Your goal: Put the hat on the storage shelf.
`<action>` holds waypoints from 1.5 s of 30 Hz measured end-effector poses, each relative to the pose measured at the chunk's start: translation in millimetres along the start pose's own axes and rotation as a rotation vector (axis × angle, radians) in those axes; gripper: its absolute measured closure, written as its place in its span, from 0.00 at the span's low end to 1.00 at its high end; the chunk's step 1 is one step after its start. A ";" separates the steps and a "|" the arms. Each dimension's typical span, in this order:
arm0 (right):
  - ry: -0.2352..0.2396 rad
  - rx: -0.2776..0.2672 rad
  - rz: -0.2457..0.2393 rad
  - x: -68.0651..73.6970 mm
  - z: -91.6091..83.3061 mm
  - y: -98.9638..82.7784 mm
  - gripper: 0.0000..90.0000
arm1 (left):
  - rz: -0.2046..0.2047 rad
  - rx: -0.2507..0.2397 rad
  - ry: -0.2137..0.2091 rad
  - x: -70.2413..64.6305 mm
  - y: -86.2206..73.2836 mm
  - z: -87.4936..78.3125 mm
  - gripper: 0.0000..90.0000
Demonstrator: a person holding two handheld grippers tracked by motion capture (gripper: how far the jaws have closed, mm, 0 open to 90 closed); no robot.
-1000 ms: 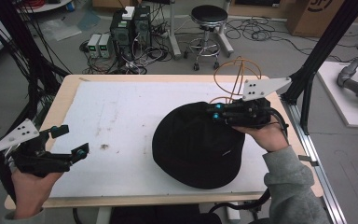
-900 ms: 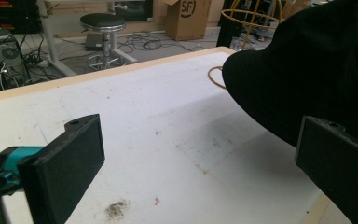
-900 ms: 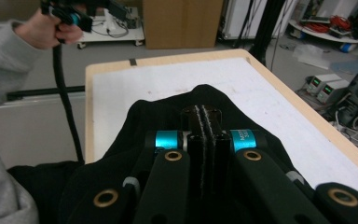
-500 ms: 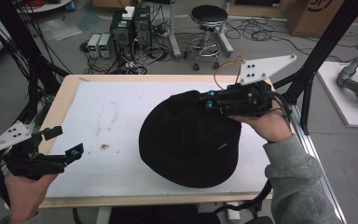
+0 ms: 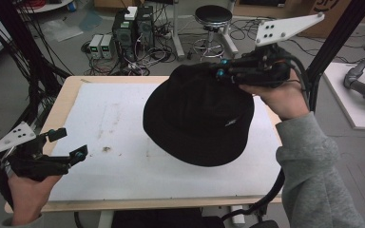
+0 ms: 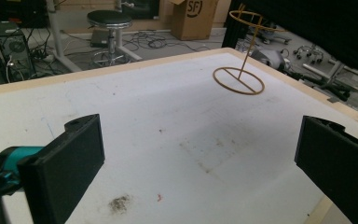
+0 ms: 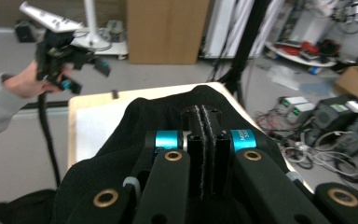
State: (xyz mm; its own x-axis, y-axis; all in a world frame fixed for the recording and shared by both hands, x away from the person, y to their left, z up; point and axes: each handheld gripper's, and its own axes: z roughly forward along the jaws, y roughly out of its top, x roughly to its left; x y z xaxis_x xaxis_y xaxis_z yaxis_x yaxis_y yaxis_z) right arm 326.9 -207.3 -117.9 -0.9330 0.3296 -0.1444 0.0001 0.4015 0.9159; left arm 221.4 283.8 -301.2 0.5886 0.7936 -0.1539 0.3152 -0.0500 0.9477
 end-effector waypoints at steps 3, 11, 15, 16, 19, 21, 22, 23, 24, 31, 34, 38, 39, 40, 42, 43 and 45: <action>-0.042 -0.015 0.008 -5.8 -7.4 8.5 1.00 | -0.020 -0.003 -0.016 2.2 0.0 1.7 0.02; -0.170 -0.004 0.033 -27.2 -15.0 16.5 1.00 | -0.013 0.002 -0.016 3.3 0.6 11.1 0.02; -0.199 -0.003 0.069 -44.8 -16.5 9.9 1.00 | -0.011 0.008 -0.028 3.7 1.3 15.1 0.02; -0.201 -0.001 0.074 -49.4 -16.7 8.2 1.00 | -0.009 0.011 -0.029 3.8 1.4 16.7 0.02; -0.218 -0.004 0.093 -61.4 -18.1 4.3 1.00 | -0.008 0.017 -0.037 4.3 1.9 22.0 0.02; -0.242 -0.019 0.101 -69.9 -20.6 1.9 1.00 | -0.006 0.021 -0.041 4.7 2.6 24.9 0.02; -0.253 -0.021 0.116 -73.2 -22.3 0.8 1.00 | -0.006 0.022 -0.043 4.9 2.9 26.0 0.02; -0.260 -0.026 0.130 -76.4 -23.8 -0.3 1.00 | -0.006 0.020 -0.046 5.3 3.2 27.2 0.02; -0.260 -0.026 0.130 -76.4 -23.8 -0.3 1.00 | -0.006 0.021 -0.050 5.7 3.5 28.1 0.02; -0.402 -0.029 0.182 -97.1 -31.4 -13.2 1.00 | -0.018 0.044 -0.078 9.6 4.2 44.3 0.02; -0.421 -0.030 0.192 -98.5 -30.8 -17.5 1.00 | -0.020 0.050 -0.086 10.9 5.5 49.8 0.02; -0.495 -0.031 0.208 -101.8 -30.6 -24.2 1.00 | -0.012 0.048 -0.098 9.6 8.6 56.0 0.02; -0.515 -0.037 0.220 -103.3 -31.2 -26.1 1.00 | -0.010 0.048 -0.102 9.2 9.5 57.8 0.02; -0.539 -0.036 0.232 -105.0 -31.1 -29.0 1.00 | -0.012 0.046 -0.105 8.7 10.1 59.3 0.02; -0.567 -0.028 0.242 -108.4 -30.1 -33.8 1.00 | -0.010 0.046 -0.110 8.3 10.8 61.8 0.02; -0.584 -0.026 0.260 -113.0 -27.8 -41.1 1.00 | -0.007 0.046 -0.112 8.1 11.0 63.3 0.02; -0.600 -0.021 0.280 -118.7 -23.9 -49.9 1.00 | -0.009 0.046 -0.116 7.2 11.3 66.0 0.02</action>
State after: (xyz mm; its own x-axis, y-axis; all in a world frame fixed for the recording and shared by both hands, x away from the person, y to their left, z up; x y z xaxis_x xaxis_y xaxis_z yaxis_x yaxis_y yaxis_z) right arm 429.0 -286.8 -137.5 -0.5361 0.8405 -0.0781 0.2008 0.2169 0.9553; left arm 278.4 248.9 -310.0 0.6666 0.7190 -0.1966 0.3536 -0.0729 0.9325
